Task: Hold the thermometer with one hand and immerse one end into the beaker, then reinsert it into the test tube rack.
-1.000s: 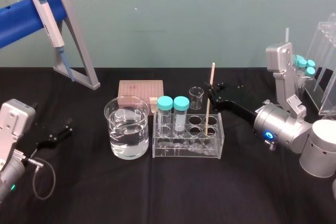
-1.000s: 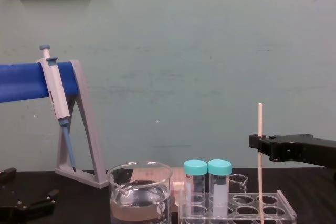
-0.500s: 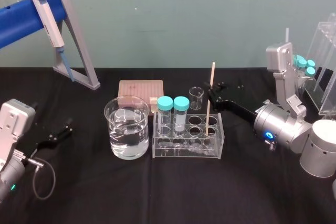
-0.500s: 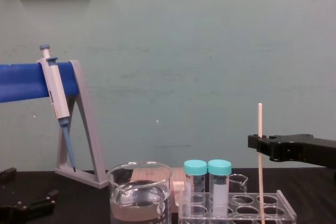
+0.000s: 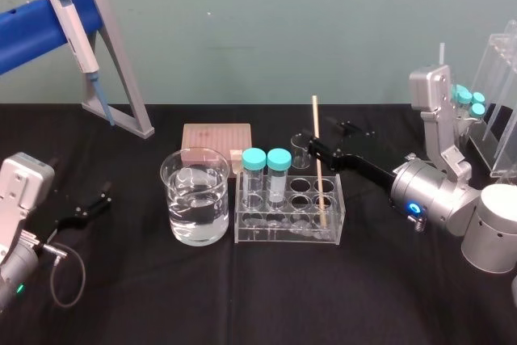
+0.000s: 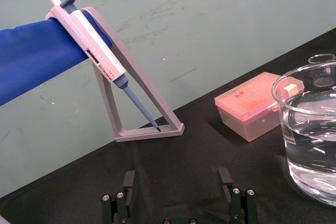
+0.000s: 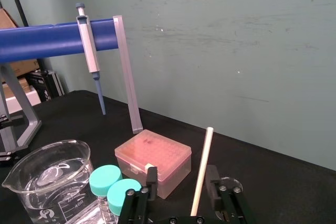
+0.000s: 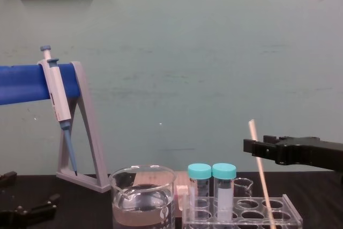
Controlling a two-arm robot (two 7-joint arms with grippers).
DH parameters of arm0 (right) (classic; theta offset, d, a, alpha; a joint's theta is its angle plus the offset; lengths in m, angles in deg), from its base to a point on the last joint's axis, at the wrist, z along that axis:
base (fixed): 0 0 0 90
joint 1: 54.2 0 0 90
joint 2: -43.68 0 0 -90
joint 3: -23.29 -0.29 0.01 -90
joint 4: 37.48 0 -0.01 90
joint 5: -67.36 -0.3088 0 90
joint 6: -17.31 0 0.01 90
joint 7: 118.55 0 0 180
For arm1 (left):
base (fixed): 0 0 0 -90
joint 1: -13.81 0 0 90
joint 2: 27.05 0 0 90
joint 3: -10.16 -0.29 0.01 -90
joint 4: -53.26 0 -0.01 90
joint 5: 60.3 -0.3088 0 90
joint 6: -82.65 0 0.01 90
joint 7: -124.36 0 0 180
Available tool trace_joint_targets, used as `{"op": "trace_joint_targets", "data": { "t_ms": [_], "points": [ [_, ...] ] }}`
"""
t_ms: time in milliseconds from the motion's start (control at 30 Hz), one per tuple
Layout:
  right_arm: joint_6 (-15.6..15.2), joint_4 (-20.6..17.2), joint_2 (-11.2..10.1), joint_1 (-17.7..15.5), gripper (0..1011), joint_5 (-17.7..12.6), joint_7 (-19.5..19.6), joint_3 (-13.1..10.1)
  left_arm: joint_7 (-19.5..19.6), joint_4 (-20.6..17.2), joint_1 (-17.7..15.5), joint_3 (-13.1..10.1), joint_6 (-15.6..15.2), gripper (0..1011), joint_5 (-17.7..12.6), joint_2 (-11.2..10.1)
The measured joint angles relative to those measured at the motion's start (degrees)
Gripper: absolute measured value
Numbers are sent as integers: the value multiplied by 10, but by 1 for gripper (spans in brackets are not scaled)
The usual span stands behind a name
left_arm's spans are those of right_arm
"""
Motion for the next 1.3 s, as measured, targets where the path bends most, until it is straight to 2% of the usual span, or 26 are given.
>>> {"op": "trace_joint_targets", "data": {
  "t_ms": [33, 133, 167, 433, 567, 767, 867, 1067, 1200, 1300],
  "points": [
    [0, 0, 0, 0, 634, 0, 0, 0, 0, 0, 0, 0, 0, 1004, 0, 0],
    [0, 0, 0, 0, 696, 0, 0, 0, 0, 0, 0, 0, 0, 1004, 0, 0],
    [0, 0, 0, 0, 754, 0, 0, 0, 0, 0, 0, 0, 0, 1004, 0, 0],
    [0, 0, 0, 0, 976, 0, 0, 0, 0, 0, 0, 0, 0, 1004, 0, 0],
    [0, 0, 0, 1, 1003, 0, 0, 0, 0, 0, 0, 0, 0, 1004, 0, 0],
    [22, -8, 16, 15, 1003, 2, 7, -4, 0, 0, 0, 0, 0, 1004, 0, 0],
    [39, -17, 24, 15, 1003, 9, 30, -16, 0, 0, 0, 0, 0, 1004, 0, 0],
    [51, -41, 42, -11, 1002, 51, 139, -48, 0, 0, 0, 0, 0, 1004, 0, 0],
    [23, -49, 62, -38, 1003, 79, 229, -69, 0, 0, 0, 0, 0, 1004, 0, 0],
    [5, -47, 73, -48, 1003, 83, 259, -78, 0, 0, 0, 0, 0, 1004, 0, 0]
  ]
}}
